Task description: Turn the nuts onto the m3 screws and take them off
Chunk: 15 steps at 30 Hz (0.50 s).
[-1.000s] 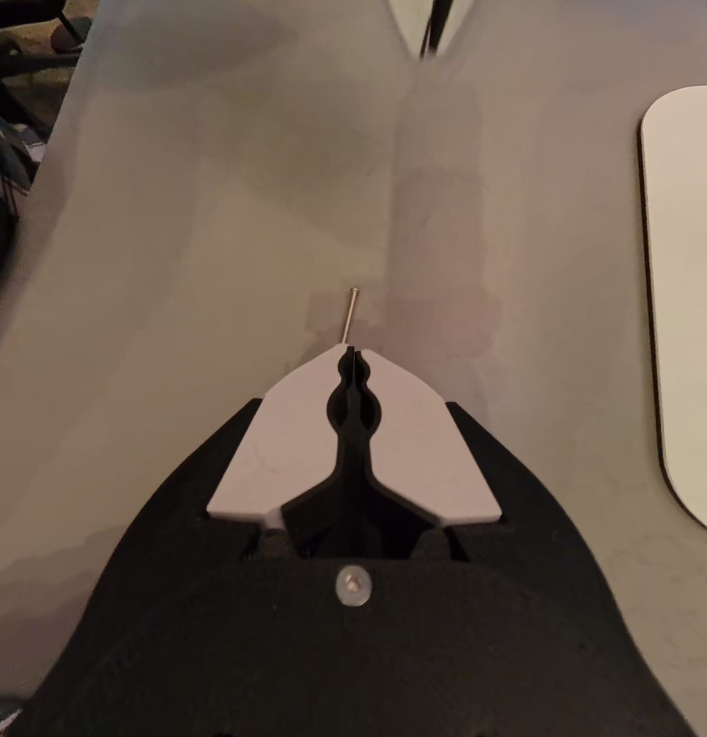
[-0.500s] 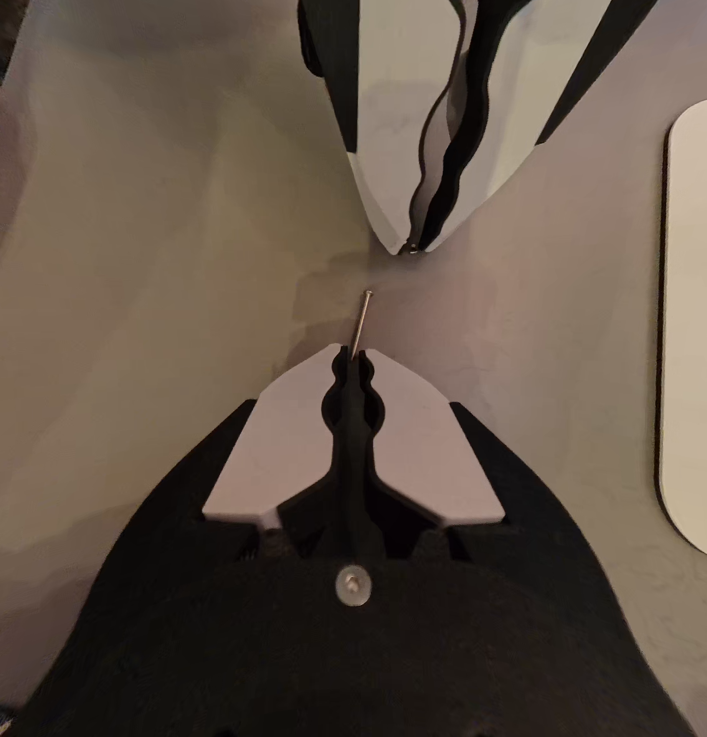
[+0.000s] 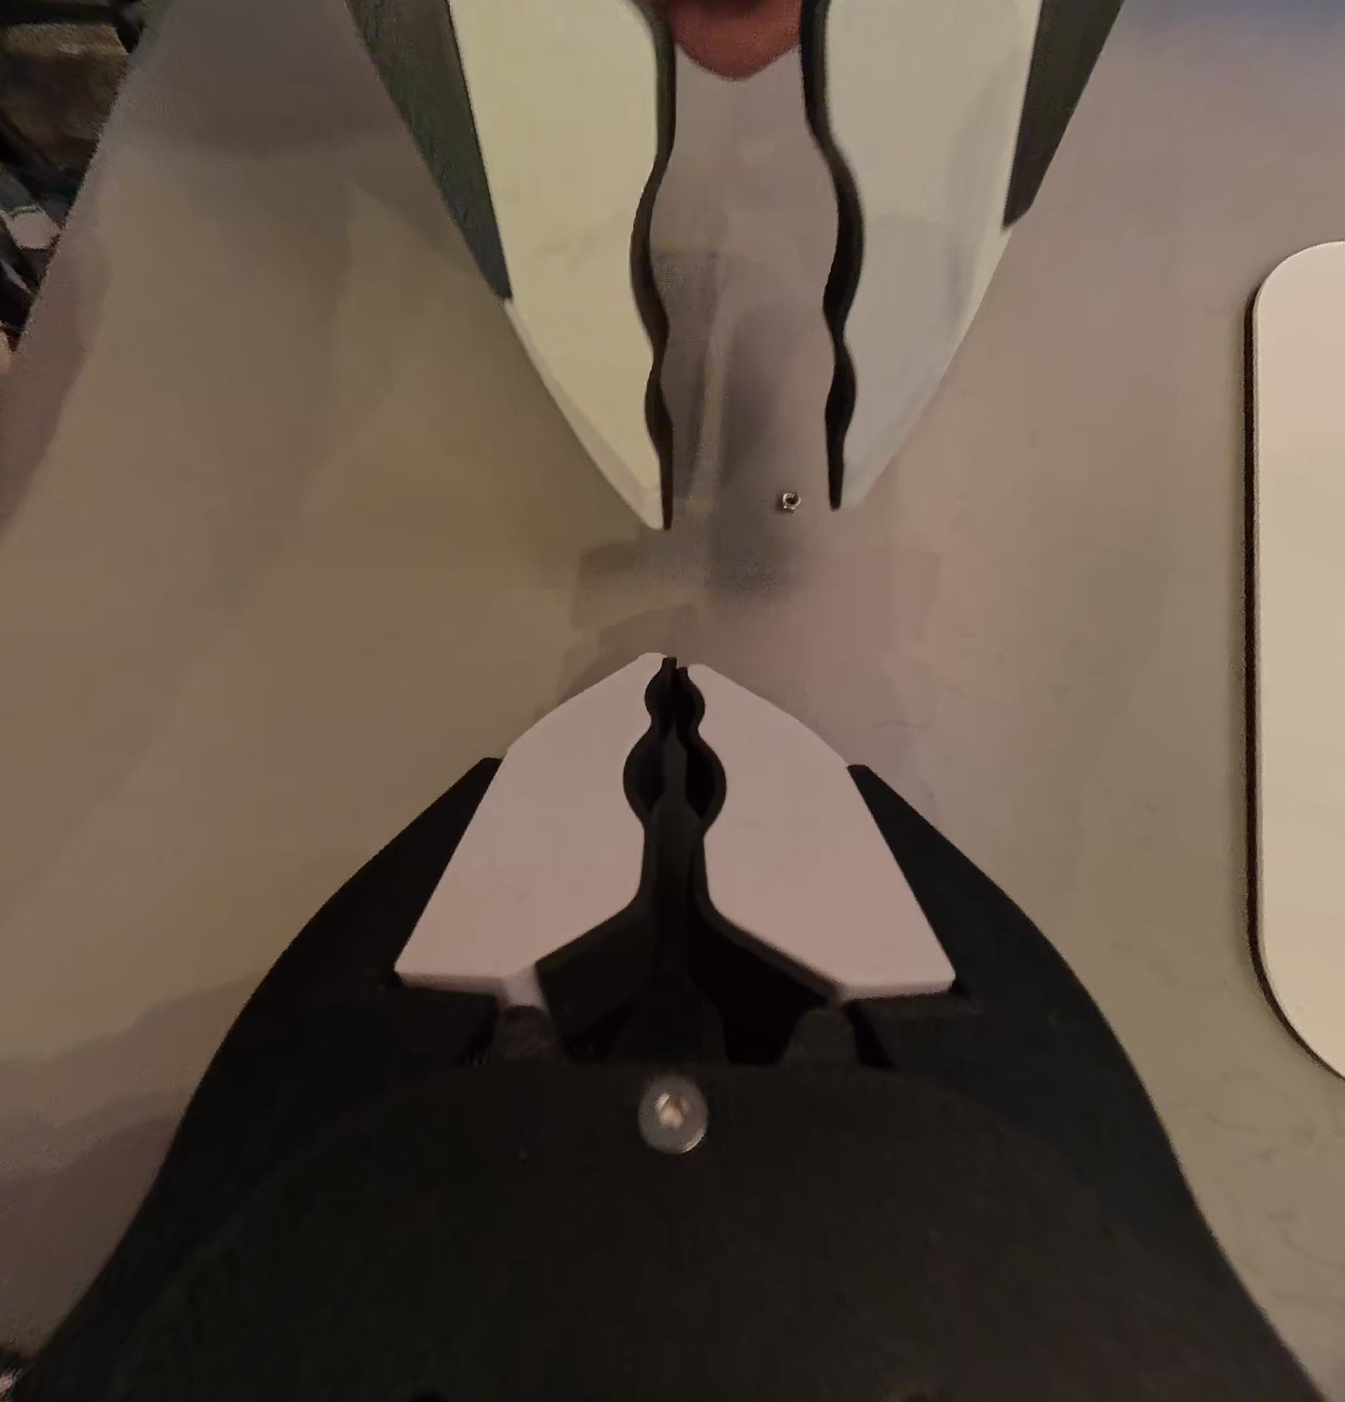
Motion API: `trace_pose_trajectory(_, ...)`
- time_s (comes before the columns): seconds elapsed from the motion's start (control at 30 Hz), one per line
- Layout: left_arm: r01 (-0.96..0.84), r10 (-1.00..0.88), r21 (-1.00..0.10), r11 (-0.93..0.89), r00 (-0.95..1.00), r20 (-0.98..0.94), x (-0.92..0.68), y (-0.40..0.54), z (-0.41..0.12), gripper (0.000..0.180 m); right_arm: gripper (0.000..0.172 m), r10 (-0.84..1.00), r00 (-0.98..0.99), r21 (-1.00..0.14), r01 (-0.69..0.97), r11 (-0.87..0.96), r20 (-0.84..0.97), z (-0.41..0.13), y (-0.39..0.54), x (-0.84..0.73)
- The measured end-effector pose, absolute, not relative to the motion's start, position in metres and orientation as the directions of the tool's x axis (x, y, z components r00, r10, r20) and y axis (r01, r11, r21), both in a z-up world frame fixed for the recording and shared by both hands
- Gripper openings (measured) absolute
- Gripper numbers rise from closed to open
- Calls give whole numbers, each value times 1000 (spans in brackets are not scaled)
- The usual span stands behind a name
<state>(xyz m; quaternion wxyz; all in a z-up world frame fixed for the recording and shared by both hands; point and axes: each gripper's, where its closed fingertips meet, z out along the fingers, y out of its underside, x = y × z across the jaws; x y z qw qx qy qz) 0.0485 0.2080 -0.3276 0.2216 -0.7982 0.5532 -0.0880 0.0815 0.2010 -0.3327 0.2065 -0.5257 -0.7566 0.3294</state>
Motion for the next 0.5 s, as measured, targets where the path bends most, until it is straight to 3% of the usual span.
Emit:
trace_pose_trajectory(0.13, -865, -930, -431, -256, 343, -136, 54, 211, -331, 39, 0, 948, -314, -757, 630, 175, -43, -318, 215, 87)
trace_pose_trajectory(0.33, -800, -901, -520, -299, 416, -121, 46, 211, -323, 40, 27, 967, -253, -727, 667, 162, -16, -323, 233, 111)
trace_pose_trajectory(0.5, -761, -876, -558, -329, 467, -120, 35, 213, -330, 41, 23, 955, -292, -644, 721, 258, 55, -327, 221, 118)
